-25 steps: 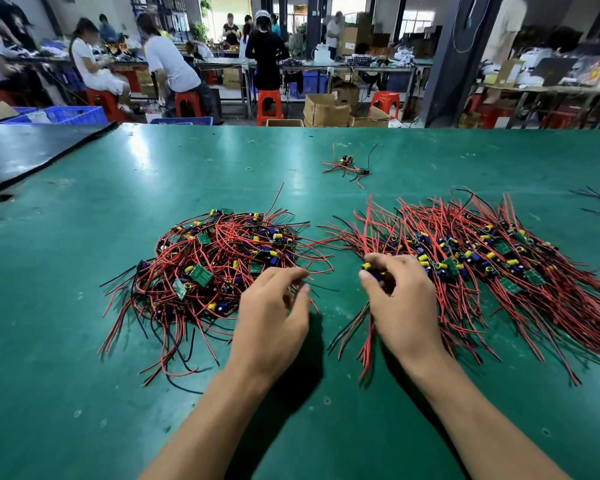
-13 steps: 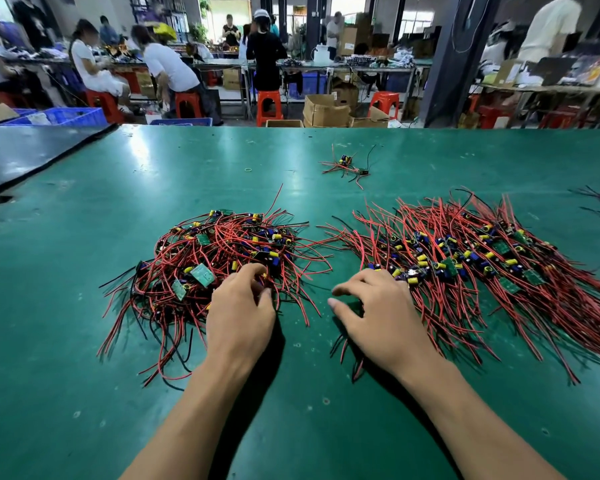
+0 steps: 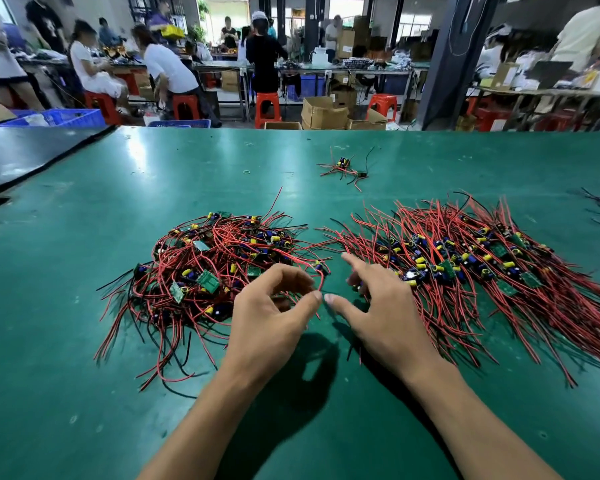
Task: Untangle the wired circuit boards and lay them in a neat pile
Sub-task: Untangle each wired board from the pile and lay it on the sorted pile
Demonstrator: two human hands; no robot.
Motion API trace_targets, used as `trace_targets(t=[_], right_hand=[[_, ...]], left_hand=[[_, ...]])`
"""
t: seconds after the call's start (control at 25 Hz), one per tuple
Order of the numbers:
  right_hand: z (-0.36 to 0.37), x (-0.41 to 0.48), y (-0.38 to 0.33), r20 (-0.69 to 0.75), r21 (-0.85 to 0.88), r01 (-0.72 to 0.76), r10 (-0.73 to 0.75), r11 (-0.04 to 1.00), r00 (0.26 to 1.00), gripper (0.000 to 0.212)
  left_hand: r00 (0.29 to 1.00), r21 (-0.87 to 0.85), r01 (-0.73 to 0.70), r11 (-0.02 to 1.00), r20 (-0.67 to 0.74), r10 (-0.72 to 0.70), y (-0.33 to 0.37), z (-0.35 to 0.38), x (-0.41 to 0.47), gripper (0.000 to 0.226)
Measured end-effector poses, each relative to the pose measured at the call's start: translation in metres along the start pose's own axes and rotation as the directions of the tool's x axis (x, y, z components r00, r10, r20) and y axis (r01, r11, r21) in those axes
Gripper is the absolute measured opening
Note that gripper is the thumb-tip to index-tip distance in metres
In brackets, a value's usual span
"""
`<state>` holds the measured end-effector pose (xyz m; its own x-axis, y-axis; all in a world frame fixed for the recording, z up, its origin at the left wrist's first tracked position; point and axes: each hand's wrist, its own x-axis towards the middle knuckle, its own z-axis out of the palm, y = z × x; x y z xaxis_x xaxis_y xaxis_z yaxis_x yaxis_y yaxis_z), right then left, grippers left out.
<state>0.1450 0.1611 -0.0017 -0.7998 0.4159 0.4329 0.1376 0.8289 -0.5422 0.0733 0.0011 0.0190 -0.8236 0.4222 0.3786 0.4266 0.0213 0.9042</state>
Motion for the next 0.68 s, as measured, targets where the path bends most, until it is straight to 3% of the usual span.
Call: trace_targets(t=[0.12, 0.28, 0.4, 0.52, 0.6, 0.68], right_hand=[[-0.002, -0.002, -0.003, 0.068, 0.078, 0.045, -0.05, 0.996, 0.996, 0.063], [-0.001, -0.002, -0.003, 0.004, 0.212, 0.034, -0.035, 0.977, 0.999, 0.036], [-0.003, 0.001, -0.004, -0.184, 0.311, 0.013, 0.046, 0.95, 0.982, 0.023], [-0.011, 0.004, -0.006, -0.172, 0.537, -0.02, 0.133, 0.843, 0.976, 0.024], [-0.013, 0.002, -0.008, -0.093, 0.555, 0.031, 0.025, 0.831, 0.995, 0.024], [-0.009, -0.002, -0.013, -0.015, 0.462, 0.134, -0.143, 0.877, 0.99, 0.027]], left_hand=[[0.993, 0.042, -0.066, 0.997, 0.097, 0.062, 0.006, 0.005, -0.007, 0.015], [0.969, -0.026, -0.086, 0.996, 0.23, 0.09, 0.009, 0.01, -0.011, 0.016], [0.961, -0.241, 0.175, 0.954, 0.253, -0.112, 0.008, 0.011, -0.007, 0.009], [0.916, -0.256, 0.387, 0.886, 0.22, -0.337, 0.005, 0.015, -0.006, 0.022], [0.877, -0.369, 0.48, 0.796, 0.238, -0.419, 0.004, 0.017, -0.003, 0.026], [0.857, -0.476, 0.515, 0.713, 0.255, -0.448, 0.003, 0.014, 0.001, 0.031]])
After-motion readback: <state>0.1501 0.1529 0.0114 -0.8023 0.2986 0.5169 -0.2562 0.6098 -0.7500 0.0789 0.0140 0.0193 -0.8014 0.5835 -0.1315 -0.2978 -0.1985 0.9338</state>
